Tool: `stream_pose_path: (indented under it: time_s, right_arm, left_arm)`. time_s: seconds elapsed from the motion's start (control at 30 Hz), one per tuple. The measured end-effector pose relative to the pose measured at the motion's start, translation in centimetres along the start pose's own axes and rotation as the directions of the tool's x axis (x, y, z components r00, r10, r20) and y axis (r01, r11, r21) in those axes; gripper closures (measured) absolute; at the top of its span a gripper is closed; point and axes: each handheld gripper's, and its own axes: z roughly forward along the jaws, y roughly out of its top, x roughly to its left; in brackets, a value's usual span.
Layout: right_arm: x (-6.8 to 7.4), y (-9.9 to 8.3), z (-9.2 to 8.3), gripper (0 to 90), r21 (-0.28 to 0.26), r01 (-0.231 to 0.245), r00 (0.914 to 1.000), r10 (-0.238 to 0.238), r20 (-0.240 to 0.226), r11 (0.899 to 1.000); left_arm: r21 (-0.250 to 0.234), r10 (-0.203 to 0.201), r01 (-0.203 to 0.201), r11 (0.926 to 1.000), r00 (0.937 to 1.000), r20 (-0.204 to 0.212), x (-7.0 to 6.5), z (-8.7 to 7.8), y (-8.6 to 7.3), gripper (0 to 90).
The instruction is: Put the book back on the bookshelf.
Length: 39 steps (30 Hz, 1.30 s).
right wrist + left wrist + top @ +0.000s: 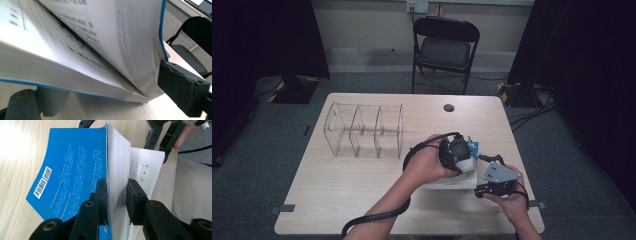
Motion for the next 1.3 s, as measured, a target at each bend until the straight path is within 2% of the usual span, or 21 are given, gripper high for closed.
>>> stream_pose_path:
  time_s: [0.1,0.47,0.7,0.77,0.87,0.93,1.0,1.1,1.3]
  right_arm:
    - [-0.1,0.1,-0.2,12.5,-0.017,-0.032,0.9995,0.032,-0.003,0.999]
    - [-0.4,0.2,-0.7,10.7,-0.072,-0.071,0.9974,0.070,-0.017,0.995]
    - [-0.6,0.4,-0.7,9.9,-0.076,-0.059,0.9980,0.057,-0.026,0.995]
    - [-0.8,0.5,-0.6,9.2,-0.079,-0.041,0.9987,0.039,-0.034,0.996]
    - [-1.1,0.8,-0.5,9.3,-0.075,-0.043,0.9983,0.040,-0.042,0.996]
    - [-1.0,0.7,-0.6,9.4,-0.080,-0.057,0.9978,0.054,-0.038,0.995]
    - [-0.7,0.4,-0.6,9.5,-0.088,-0.091,0.9957,0.089,-0.026,0.992]
    - [0.0,0.1,-0.8,9.5,-0.099,-0.126,0.9916,0.128,0.017,0.987]
    - [0.7,-0.4,-0.9,9.4,-0.103,-0.128,0.9906,0.132,0.036,0.986]
  left_arm:
    - [-0.011,0.002,-0.002,0.9999,1.0000,0.003,-0.1,-0.4,0.2,73.6]
    - [-0.033,0.021,-0.021,0.9992,0.9997,-0.008,-0.3,-1.1,0.4,73.5]
    - [-0.022,0.041,-0.041,0.9989,0.9991,-0.008,-0.5,-1.3,0.6,73.5]
    - [-0.029,0.036,-0.036,0.9989,0.9993,-0.011,-0.4,-1.4,0.6,73.5]
    - [-0.041,0.017,-0.018,0.9990,0.9998,-0.013,-0.2,-1.6,0.5,73.5]
    - [-0.042,0.019,-0.020,0.9989,0.9997,-0.016,-0.1,-1.7,0.5,73.6]
    - [-0.048,0.016,-0.017,0.9987,0.9998,-0.014,0.0,-1.7,0.4,73.7]
    - [-0.046,0.012,-0.013,0.9989,0.9999,-0.011,-0.1,-1.5,0.4,73.7]
    - [-0.050,0.008,-0.008,0.9987,1.0000,-0.001,-0.2,-1.2,0.3,73.7]
